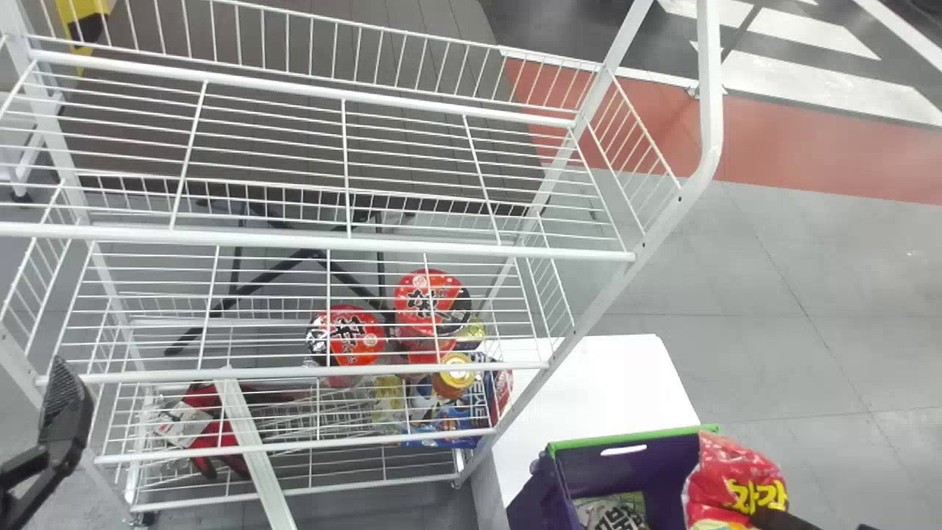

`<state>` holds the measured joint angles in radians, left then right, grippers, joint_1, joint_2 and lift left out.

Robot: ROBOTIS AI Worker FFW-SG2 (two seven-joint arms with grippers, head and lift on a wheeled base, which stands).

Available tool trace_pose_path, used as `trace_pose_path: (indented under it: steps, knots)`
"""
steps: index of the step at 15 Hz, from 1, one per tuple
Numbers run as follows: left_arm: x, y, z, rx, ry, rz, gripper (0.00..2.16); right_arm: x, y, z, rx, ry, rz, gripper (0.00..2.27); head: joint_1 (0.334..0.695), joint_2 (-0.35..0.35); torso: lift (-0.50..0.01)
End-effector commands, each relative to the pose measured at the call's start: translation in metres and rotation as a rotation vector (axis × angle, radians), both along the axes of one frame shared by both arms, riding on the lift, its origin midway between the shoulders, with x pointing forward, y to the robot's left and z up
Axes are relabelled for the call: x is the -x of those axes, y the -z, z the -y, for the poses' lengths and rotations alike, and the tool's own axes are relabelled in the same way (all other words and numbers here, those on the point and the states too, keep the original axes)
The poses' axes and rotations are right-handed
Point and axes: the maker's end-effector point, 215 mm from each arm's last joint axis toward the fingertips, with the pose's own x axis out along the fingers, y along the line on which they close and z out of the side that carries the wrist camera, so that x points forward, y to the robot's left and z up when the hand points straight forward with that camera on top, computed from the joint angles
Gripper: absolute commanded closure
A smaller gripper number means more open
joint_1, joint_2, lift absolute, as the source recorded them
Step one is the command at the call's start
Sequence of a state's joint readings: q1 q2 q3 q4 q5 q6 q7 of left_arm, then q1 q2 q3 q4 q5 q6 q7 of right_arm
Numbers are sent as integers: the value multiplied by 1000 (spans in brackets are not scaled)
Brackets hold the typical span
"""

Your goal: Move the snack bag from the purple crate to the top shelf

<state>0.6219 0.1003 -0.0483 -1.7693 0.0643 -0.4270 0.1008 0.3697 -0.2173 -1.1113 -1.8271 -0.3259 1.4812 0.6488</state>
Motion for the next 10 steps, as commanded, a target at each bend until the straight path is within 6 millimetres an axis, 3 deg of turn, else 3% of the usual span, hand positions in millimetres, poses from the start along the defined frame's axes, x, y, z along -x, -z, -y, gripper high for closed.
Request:
trace_pose_path:
  steps: [1,10]
  knots:
    - [-1,1,0,1,0,-3,-2,-1,1,0,2,0,4,2260,695,-350,-136]
    - [-4,6,1,-4,5,-21,-2,-4,6,-3,-6,-2,-3,2260,695,-350,-100]
